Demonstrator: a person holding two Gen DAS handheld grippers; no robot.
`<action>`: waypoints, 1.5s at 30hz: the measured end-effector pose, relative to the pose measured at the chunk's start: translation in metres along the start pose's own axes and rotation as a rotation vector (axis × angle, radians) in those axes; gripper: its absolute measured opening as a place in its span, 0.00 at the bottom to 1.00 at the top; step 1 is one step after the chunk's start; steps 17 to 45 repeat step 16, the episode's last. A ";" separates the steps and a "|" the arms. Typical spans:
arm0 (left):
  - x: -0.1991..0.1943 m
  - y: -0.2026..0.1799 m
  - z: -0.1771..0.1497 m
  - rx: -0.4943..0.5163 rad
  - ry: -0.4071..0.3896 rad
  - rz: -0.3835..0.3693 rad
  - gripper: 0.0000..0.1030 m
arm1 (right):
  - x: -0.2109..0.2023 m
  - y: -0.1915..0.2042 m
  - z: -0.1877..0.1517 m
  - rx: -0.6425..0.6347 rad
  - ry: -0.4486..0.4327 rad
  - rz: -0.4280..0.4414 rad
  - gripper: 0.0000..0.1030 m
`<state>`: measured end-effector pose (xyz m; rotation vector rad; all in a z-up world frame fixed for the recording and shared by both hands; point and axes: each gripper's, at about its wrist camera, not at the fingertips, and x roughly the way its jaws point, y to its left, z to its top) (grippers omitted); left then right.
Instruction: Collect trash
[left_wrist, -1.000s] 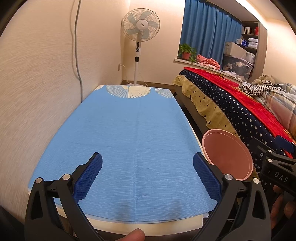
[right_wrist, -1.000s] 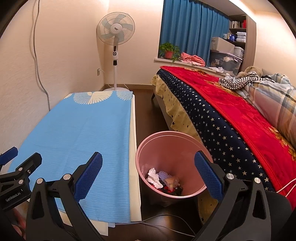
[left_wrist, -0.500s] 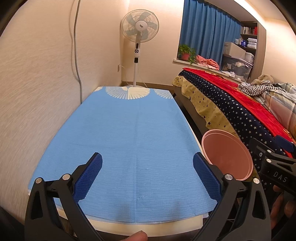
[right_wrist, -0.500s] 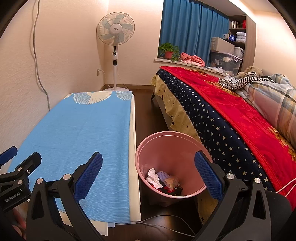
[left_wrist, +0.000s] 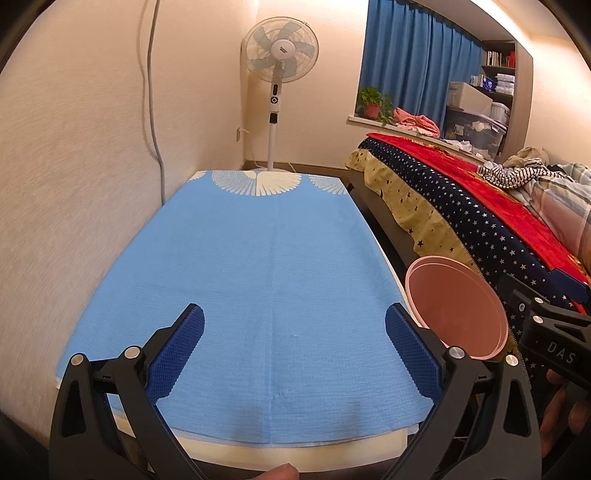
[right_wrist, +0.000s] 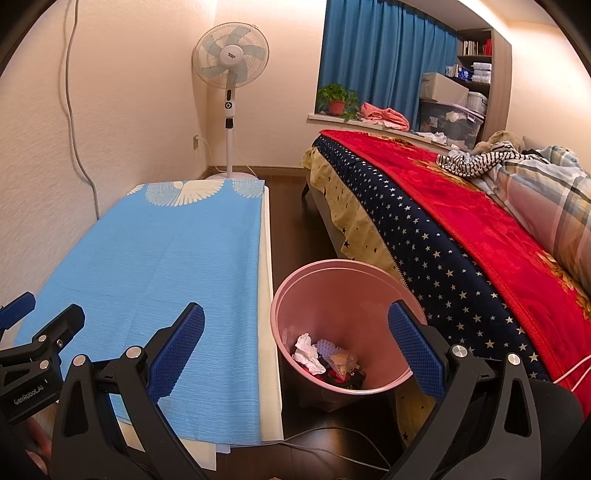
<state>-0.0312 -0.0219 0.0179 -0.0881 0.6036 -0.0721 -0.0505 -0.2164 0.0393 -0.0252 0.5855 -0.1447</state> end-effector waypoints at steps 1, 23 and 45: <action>0.000 0.000 0.001 0.000 0.000 0.003 0.93 | 0.000 0.000 0.000 0.001 0.002 0.000 0.95; 0.002 0.008 0.005 -0.034 -0.011 0.012 0.93 | 0.009 0.011 0.001 -0.013 0.020 -0.004 0.95; 0.002 0.008 0.005 -0.034 -0.011 0.012 0.93 | 0.009 0.011 0.001 -0.013 0.020 -0.004 0.95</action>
